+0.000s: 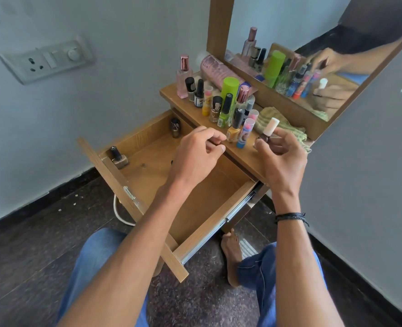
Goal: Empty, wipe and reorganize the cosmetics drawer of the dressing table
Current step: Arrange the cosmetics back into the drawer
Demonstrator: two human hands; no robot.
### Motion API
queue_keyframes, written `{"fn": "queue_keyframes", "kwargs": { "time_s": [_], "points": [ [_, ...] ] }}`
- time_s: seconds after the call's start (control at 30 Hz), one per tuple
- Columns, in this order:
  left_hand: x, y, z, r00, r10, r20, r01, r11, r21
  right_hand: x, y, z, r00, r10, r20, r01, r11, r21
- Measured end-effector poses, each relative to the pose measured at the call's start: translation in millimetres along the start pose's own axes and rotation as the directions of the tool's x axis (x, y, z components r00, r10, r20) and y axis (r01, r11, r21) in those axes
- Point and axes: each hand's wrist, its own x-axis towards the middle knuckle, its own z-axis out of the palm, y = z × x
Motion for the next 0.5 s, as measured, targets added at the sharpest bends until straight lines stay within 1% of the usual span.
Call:
{"fn": "queue_keyframes", "kwargs": {
  "time_s": [0.1,0.17,0.23,0.37,0.5],
  "points": [
    [0.2,6.0,-13.1,1.0,-0.014,0.014,0.014,0.999,-0.029,-0.3,-6.4,-10.4,0.993,0.066,0.1,-0.081,0.985,0.153],
    [-2.0,12.4,-20.8,0.999,-0.024,0.029,0.026,0.998,-0.061,-3.1,-15.8,-19.0,0.979,0.087,0.185,-0.139,0.946,0.293],
    [-7.8,17.9,-27.6,0.999,-0.031,0.04,0.035,0.995,-0.093,-6.5,-24.5,-24.3,0.96,0.089,0.264,-0.188,0.906,0.379],
    [-27.4,17.8,-38.8,0.996,-0.068,0.061,0.076,0.987,-0.141,-13.9,-41.0,-24.9,0.937,0.049,0.345,-0.198,0.889,0.412],
    [-37.8,2.0,-53.8,0.991,-0.123,0.053,0.128,0.986,-0.103,-28.0,-50.9,-6.7,0.916,0.024,0.401,-0.197,0.896,0.397]
  ]
}}
